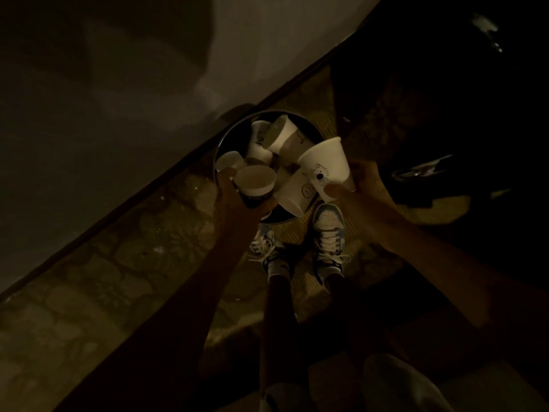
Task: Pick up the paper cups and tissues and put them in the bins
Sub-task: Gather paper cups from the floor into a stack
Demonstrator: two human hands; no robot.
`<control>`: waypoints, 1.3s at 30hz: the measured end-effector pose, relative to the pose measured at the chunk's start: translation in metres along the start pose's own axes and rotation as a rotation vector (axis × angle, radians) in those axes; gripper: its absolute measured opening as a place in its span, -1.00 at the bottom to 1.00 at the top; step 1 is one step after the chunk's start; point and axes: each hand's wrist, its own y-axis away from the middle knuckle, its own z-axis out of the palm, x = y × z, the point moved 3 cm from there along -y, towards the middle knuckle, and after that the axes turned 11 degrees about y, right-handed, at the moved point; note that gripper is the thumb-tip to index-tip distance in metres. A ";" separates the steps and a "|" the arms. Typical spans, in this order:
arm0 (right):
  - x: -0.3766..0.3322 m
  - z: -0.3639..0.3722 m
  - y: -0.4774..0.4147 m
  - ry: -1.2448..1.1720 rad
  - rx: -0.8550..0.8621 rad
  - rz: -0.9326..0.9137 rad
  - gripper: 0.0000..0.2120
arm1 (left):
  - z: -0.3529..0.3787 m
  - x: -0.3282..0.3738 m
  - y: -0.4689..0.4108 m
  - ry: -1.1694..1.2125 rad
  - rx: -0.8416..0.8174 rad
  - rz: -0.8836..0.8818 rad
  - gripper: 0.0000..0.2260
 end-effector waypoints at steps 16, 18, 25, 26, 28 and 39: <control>-0.074 0.032 -0.004 0.541 0.052 -0.611 -0.39 | -0.023 0.045 -0.015 -0.052 -0.033 0.051 -0.63; -0.079 0.038 -0.016 0.534 0.033 -0.597 -0.41 | -0.026 0.044 -0.028 -0.121 -0.010 0.043 -0.69; -0.072 0.054 -0.044 0.749 -0.016 -0.585 -0.64 | -0.016 0.036 -0.049 -0.356 -0.111 0.032 -0.71; -0.070 0.054 -0.048 0.765 -0.001 -0.590 -0.66 | -0.014 0.036 -0.049 -0.369 -0.129 0.037 -0.72; -0.066 0.054 -0.052 0.774 0.026 -0.598 -0.69 | -0.011 0.036 -0.050 -0.380 -0.156 0.044 -0.72; -0.088 0.019 0.034 0.671 0.027 -0.569 -0.82 | -0.059 0.085 -0.008 -0.413 -0.108 0.190 -0.81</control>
